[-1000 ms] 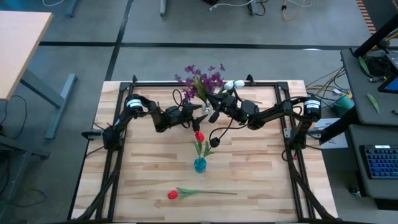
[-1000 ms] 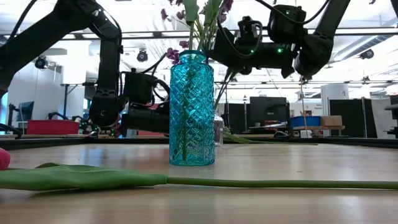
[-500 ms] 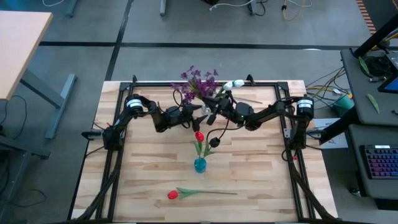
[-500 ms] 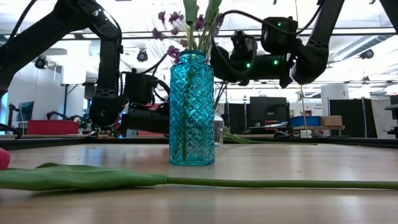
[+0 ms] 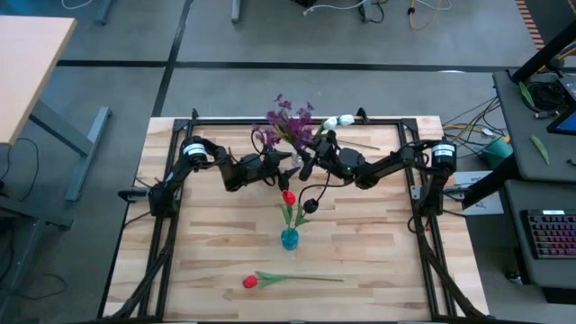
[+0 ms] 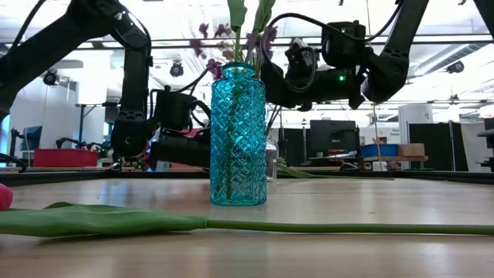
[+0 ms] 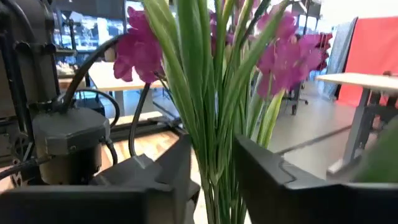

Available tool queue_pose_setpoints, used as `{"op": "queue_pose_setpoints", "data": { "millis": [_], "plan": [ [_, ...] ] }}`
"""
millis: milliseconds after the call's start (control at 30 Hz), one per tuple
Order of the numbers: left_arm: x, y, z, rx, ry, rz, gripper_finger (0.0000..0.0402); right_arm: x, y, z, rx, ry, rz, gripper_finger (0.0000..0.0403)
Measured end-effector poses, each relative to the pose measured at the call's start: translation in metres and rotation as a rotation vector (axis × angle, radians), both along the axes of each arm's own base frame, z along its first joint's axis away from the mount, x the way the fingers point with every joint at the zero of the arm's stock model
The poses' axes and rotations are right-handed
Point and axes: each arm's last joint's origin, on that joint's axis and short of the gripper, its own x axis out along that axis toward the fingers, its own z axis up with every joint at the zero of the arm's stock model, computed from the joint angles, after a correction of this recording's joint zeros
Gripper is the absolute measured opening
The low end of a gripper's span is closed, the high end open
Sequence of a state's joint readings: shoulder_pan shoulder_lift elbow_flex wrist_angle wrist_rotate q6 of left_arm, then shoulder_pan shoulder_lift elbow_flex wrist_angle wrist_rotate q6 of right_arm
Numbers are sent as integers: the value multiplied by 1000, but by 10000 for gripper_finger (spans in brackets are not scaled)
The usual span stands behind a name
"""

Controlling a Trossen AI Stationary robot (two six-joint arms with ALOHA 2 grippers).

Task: Sort flowers into vase by color
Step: Put the violet flowers into the transparent vase, then put the black flower into the blue vase

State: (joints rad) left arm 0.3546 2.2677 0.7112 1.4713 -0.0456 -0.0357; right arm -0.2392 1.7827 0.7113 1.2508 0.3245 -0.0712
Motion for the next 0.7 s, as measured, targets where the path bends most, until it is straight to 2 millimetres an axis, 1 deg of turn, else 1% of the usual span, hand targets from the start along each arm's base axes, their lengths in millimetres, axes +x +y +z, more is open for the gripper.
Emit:
{"op": "queue_pose_setpoints", "data": {
  "millis": [167,300,400,567,700],
  "plan": [
    [0,0,-1,-3,7,0,280,-2,6,9,57,41,15,172],
    [0,0,-2,-5,14,0,280,-7,15,19,89,110,1,203],
    [0,0,-1,-5,15,0,280,-14,18,27,148,165,-3,216],
    [0,0,-1,-5,15,6,280,-30,21,34,283,266,-14,228],
    [-1,1,-1,-1,16,48,281,-39,25,38,354,318,4,232]
  ]
}}
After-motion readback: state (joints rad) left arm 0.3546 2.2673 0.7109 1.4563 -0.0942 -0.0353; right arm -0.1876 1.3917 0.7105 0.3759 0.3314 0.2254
